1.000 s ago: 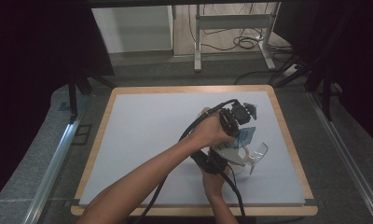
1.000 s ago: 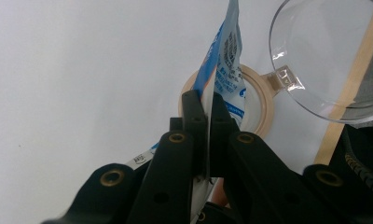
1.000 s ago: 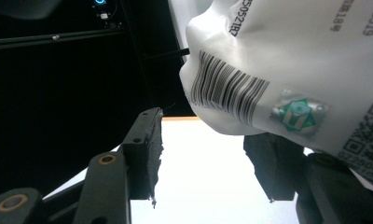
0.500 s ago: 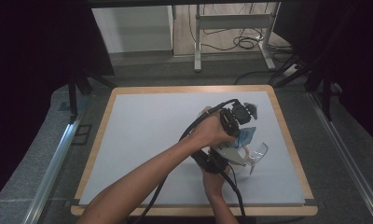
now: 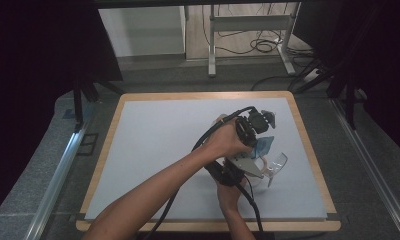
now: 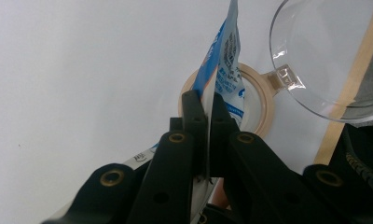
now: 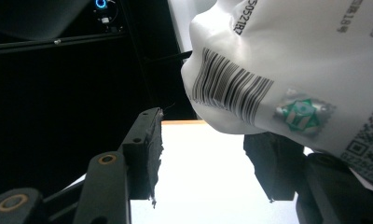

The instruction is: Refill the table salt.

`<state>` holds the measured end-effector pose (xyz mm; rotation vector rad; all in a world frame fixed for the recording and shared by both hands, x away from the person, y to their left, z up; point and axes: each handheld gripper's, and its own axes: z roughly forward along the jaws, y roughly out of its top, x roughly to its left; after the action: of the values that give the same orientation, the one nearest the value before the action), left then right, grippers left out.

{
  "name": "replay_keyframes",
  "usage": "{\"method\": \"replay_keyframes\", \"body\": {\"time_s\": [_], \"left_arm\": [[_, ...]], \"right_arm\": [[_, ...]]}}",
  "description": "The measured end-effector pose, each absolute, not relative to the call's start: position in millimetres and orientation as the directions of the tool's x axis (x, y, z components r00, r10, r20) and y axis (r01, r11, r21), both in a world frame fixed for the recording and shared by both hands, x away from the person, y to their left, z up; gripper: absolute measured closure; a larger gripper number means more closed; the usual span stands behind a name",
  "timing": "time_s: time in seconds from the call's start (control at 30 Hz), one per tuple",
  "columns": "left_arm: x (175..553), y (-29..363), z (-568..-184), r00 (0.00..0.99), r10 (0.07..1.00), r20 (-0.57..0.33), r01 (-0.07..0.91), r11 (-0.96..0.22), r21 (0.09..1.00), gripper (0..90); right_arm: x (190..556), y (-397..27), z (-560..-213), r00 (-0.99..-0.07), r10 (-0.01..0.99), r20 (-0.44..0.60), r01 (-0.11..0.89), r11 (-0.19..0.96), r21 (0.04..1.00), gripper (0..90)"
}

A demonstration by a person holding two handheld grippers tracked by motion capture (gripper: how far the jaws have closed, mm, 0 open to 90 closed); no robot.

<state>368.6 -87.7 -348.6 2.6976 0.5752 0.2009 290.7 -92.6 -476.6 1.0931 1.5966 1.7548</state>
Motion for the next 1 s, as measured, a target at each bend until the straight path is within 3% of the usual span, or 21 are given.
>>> {"method": "replay_keyframes", "body": {"time_s": [1.0], "left_arm": [[369.2, -87.1, -347.8, 0.907, 0.417, 0.063, 0.364, -0.849, 0.382, 90.0]], "right_arm": [[289.5, -91.5, -474.3, -0.54, 0.814, 0.214, 0.129, -0.171, 0.977, 47.6]]}}
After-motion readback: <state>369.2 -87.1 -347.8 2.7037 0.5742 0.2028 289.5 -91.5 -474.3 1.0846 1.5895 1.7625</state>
